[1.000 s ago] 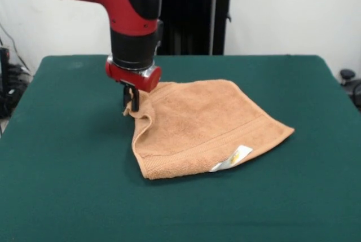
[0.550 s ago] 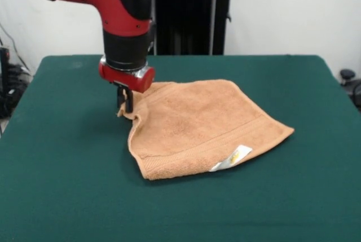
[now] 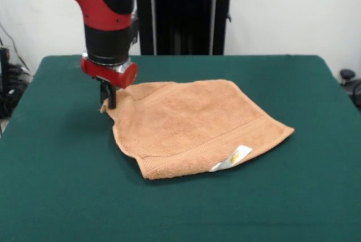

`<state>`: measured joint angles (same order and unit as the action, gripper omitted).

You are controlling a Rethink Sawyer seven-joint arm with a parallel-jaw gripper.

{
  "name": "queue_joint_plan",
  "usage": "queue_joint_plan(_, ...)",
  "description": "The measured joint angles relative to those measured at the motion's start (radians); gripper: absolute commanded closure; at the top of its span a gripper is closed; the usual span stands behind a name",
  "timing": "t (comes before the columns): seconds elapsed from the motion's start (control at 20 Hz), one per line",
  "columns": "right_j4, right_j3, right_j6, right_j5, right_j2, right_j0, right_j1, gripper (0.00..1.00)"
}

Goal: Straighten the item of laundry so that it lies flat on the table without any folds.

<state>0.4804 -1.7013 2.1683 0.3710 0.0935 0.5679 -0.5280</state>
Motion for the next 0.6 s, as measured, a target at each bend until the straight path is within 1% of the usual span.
queue_joint_plan(0.25, 0.005, -0.008, 0.000, 0.036, 0.008, 0.020, -0.042, 1.00)
queue_joint_plan(0.6, 0.006, -0.014, 0.000, 0.075, 0.037, 0.025, -0.100, 1.00)
